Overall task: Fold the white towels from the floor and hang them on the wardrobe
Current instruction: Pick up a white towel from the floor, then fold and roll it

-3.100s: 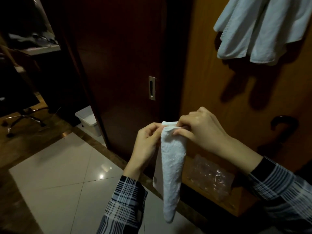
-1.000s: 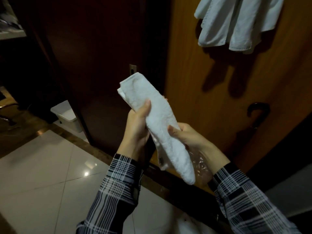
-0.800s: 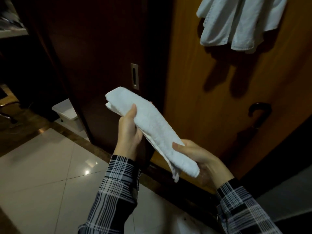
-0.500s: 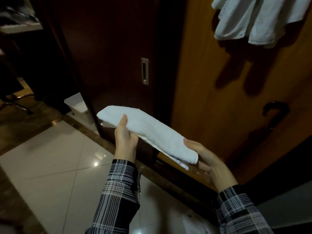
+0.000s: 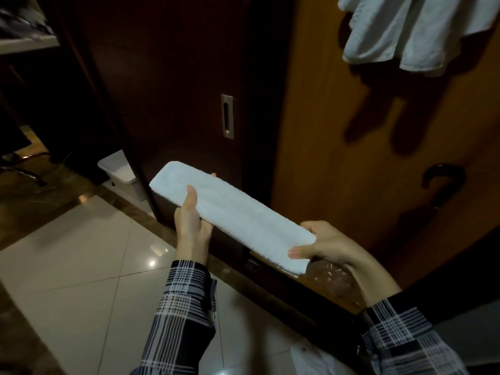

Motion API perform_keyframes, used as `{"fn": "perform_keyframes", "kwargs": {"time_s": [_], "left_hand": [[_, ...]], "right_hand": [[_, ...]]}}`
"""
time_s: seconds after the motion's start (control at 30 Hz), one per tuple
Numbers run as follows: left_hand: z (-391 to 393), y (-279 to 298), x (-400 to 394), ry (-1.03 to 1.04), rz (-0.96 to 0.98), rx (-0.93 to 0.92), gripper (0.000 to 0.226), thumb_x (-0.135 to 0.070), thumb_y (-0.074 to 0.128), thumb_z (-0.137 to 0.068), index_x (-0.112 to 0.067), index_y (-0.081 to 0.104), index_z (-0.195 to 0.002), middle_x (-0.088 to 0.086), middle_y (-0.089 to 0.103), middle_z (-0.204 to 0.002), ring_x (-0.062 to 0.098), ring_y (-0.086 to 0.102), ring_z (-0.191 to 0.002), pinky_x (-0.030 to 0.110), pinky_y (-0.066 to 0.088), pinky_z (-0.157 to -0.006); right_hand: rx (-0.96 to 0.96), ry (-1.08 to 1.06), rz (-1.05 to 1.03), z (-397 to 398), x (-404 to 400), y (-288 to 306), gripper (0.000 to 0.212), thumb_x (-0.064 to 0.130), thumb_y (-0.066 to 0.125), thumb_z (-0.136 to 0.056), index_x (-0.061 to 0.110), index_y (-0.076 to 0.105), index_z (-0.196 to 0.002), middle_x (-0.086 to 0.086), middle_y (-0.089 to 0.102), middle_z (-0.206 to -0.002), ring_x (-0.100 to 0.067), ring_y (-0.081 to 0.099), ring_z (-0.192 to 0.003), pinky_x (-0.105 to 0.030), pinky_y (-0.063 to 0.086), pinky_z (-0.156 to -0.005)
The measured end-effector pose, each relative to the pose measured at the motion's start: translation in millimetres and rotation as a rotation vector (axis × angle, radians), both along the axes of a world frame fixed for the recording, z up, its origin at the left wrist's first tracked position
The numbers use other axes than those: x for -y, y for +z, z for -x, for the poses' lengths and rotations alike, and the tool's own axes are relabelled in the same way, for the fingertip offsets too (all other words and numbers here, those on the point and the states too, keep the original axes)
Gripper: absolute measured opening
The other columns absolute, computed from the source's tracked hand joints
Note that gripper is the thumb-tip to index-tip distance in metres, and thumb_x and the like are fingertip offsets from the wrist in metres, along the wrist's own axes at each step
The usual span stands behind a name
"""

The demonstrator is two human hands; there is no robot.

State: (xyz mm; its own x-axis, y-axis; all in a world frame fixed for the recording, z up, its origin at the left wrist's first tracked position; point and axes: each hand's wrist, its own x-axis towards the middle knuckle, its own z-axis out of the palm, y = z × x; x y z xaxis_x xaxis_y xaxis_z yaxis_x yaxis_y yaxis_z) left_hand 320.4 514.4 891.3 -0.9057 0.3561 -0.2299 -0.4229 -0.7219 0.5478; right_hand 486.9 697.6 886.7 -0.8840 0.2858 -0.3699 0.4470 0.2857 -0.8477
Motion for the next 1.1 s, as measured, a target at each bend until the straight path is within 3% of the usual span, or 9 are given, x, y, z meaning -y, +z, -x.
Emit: {"fn": "perform_keyframes", "kwargs": {"time_s": [0.07, 0.17, 0.4, 0.5, 0.63, 0.73, 0.87, 1.0, 1.1], "left_hand": [[-5, 2, -6, -0.048, -0.025, -0.069, 0.027, -0.019, 0.044, -0.101, -0.003, 0.051, -0.121, 0.015, 0.069, -0.112, 0.024, 0.066, -0.106, 0.041, 0.056, -0.087], [-14, 8, -18, -0.158, -0.033, -0.154, 0.038, -0.019, 0.041, -0.101, 0.003, 0.046, -0.131, 0.017, 0.065, -0.119, 0.023, 0.064, -0.110, 0.035, 0.056, -0.084], [-39, 28, -51, -0.416, 0.146, -0.523, 0.026, -0.015, 0.039, -0.099, -0.004, 0.058, -0.113, 0.014, 0.070, -0.109, 0.028, 0.065, -0.106, 0.038, 0.055, -0.089], [-46, 28, -62, -0.429, 0.269, -0.660, 0.026, -0.015, 0.054, -0.093, 0.000, 0.059, -0.113, 0.016, 0.070, -0.107, 0.031, 0.067, -0.102, 0.043, 0.054, -0.090], [-48, 31, -67, -0.364, 0.380, -0.801, 0.014, -0.009, 0.064, -0.085, -0.011, 0.061, -0.099, -0.005, 0.073, -0.085, 0.010, 0.069, -0.083, 0.025, 0.055, -0.073], [-50, 36, -71, -0.329, 0.392, -0.836, 0.014, -0.001, 0.061, -0.085, -0.013, 0.060, -0.092, -0.010, 0.071, -0.077, 0.004, 0.067, -0.074, 0.020, 0.052, -0.065], [-45, 39, -73, -0.259, 0.419, -0.859, 0.016, -0.002, 0.057, -0.090, -0.017, 0.060, -0.091, -0.011, 0.071, -0.076, 0.002, 0.065, -0.074, 0.020, 0.052, -0.066], [-46, 29, -75, -0.307, 0.490, -0.872, 0.014, -0.015, 0.059, -0.082, -0.021, 0.062, -0.094, -0.007, 0.068, -0.087, 0.008, 0.065, -0.082, 0.029, 0.053, -0.075], [-52, 27, -78, -0.378, 0.476, -0.838, 0.015, -0.004, 0.061, -0.088, -0.018, 0.060, -0.093, -0.010, 0.071, -0.080, 0.003, 0.066, -0.077, 0.021, 0.053, -0.071]], "right_hand": [[0.039, 0.037, 0.000, -1, -3, -5, 0.034, 0.010, 0.080, -0.074, 0.007, 0.060, -0.101, -0.005, 0.068, -0.097, -0.015, 0.067, -0.086, -0.031, 0.056, -0.070], [0.084, 0.145, 0.009, -2, -6, -16, 0.044, 0.006, 0.079, -0.074, 0.013, 0.060, -0.113, -0.004, 0.067, -0.110, -0.017, 0.065, -0.100, -0.030, 0.055, -0.083], [-0.115, 0.106, 0.291, 26, 1, 12, 0.047, 0.023, 0.084, -0.066, 0.016, 0.064, -0.108, 0.001, 0.071, -0.106, -0.012, 0.067, -0.100, -0.022, 0.053, -0.081], [-0.278, -0.002, 0.349, 36, -3, 24, 0.044, 0.022, 0.079, -0.062, 0.015, 0.065, -0.104, -0.002, 0.073, -0.102, -0.018, 0.068, -0.098, -0.024, 0.054, -0.082], [-0.355, -0.040, 0.378, 35, -5, 11, 0.046, 0.002, 0.081, -0.064, 0.012, 0.065, -0.106, -0.011, 0.071, -0.107, -0.028, 0.066, -0.104, -0.037, 0.053, -0.092], [-0.266, -0.108, 0.347, 27, -2, -24, 0.052, 0.003, 0.086, -0.056, 0.010, 0.066, -0.103, -0.010, 0.072, -0.104, -0.027, 0.067, -0.102, -0.044, 0.050, -0.096], [-0.018, -0.098, 0.278, 5, 11, -77, 0.084, 0.042, 0.091, -0.040, 0.006, 0.062, -0.110, -0.005, 0.072, -0.104, -0.019, 0.069, -0.097, -0.042, 0.053, -0.093], [0.070, -0.055, 0.263, -10, 14, -93, 0.070, 0.042, 0.084, -0.044, 0.013, 0.065, -0.104, 0.000, 0.072, -0.101, -0.015, 0.068, -0.096, -0.039, 0.051, -0.097], [0.039, -0.024, 0.271, -11, 7, -78, 0.053, 0.023, 0.089, -0.055, 0.014, 0.067, -0.102, -0.002, 0.073, -0.100, -0.018, 0.069, -0.096, -0.041, 0.051, -0.096]]}}
